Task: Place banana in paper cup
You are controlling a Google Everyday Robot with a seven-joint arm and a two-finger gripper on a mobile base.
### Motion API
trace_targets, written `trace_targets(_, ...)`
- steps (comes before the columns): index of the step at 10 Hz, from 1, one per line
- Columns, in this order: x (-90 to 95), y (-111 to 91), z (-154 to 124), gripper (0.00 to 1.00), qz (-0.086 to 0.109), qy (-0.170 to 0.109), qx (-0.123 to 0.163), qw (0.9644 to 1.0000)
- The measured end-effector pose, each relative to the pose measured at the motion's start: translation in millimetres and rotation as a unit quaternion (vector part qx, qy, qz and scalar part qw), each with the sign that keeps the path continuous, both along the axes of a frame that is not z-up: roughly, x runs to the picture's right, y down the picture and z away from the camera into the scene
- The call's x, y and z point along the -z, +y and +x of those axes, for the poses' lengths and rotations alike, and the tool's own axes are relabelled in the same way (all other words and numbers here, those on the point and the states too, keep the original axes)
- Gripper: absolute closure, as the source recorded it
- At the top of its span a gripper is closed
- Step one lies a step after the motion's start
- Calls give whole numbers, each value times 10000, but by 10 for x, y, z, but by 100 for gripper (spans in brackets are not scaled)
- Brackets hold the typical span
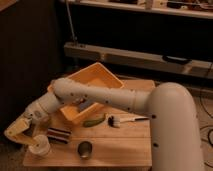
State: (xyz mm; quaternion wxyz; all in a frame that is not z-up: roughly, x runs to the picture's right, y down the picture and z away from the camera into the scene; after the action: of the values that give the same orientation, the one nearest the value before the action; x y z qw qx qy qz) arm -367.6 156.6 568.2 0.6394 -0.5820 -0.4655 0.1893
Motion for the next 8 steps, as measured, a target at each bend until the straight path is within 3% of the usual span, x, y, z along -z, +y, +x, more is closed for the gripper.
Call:
trace_targets(3, -193, 175, -2, 100, -1, -74, 33, 10000)
trace_targets(6, -343, 215, -23, 100, -32, -222, 56, 9997)
trace_targets(7, -359, 225, -51, 98, -31, -300, 95, 9995)
trace_targets(8, -408, 253, -57, 90, -49, -432, 177, 9989)
